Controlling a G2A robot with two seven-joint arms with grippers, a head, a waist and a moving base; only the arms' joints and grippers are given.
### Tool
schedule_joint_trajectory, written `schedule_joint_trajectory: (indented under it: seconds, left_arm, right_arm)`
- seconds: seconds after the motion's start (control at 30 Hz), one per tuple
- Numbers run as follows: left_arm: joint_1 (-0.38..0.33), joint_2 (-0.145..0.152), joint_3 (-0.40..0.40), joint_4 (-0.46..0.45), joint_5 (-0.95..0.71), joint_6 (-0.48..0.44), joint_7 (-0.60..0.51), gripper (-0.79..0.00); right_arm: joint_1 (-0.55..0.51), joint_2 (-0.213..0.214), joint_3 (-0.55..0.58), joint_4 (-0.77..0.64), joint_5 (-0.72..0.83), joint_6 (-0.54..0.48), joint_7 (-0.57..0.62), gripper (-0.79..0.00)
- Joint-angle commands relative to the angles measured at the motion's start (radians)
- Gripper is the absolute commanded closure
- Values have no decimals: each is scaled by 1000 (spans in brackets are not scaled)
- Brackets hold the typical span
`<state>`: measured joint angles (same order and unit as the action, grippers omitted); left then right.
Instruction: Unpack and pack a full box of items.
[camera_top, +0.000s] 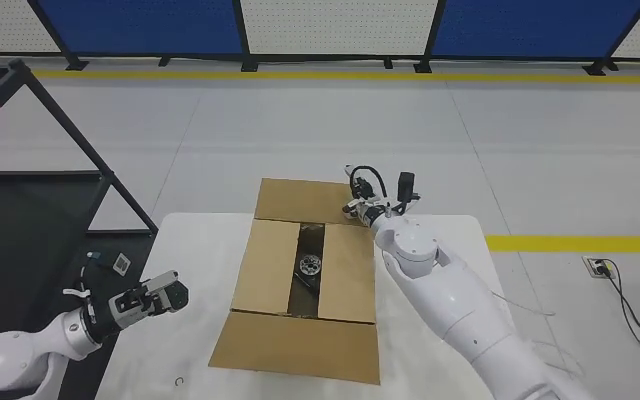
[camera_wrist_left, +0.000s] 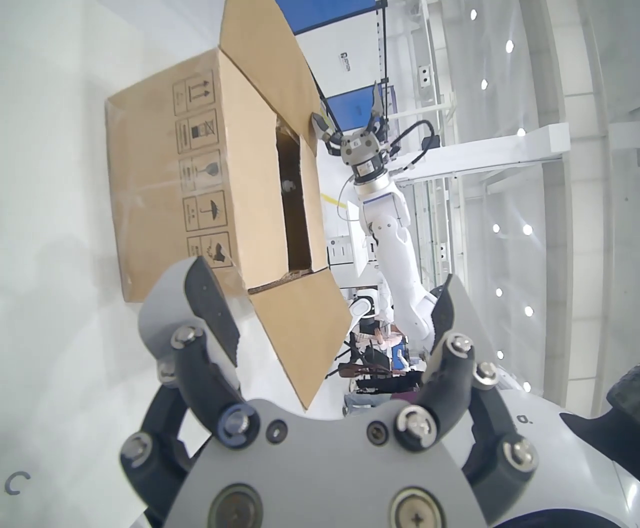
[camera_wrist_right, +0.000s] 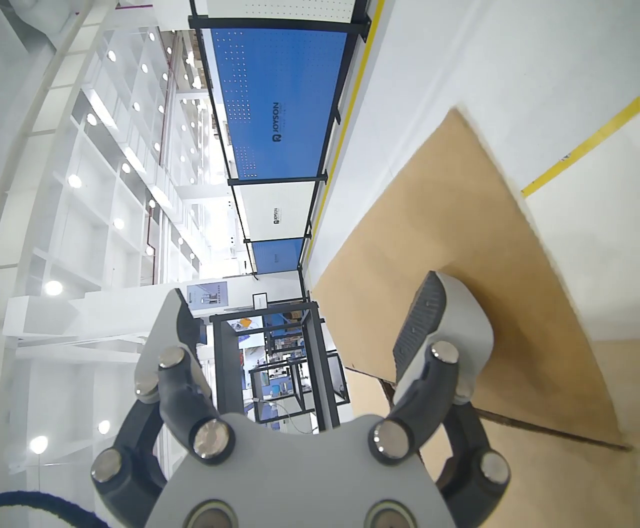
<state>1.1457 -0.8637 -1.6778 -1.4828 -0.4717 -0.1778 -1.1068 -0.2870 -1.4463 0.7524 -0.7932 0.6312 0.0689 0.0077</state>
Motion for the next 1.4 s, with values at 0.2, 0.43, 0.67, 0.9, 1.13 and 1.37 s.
schedule_joint_trajectory:
  seconds: [0.2, 0.43, 0.67, 0.9, 1.13, 1.37]
  left_arm:
    - [-47, -7, 80, 28, 80, 28, 82, -785]
    - [-96, -19, 169, 60, 110, 36, 112, -785]
    - [-136, -30, 249, 72, 128, 31, 99, -785]
    - [-135, -32, 260, 65, 108, 5, 73, -785]
    - [-99, -26, 235, 35, 82, -12, 30, -785]
    - [-69, -23, 228, 5, 81, -21, 2, -785]
  right_arm:
    - [31, -43, 10, 59, 26, 73, -92, -785]
    - [60, -79, 5, 126, 18, 121, -124, -785]
    - [77, -106, 6, 182, 0, 142, -111, -785]
    - [86, -122, 11, 213, -37, 158, -77, -785]
    - [86, -130, 32, 228, -61, 146, -54, -785]
    - [81, -129, 63, 223, -89, 131, -29, -785]
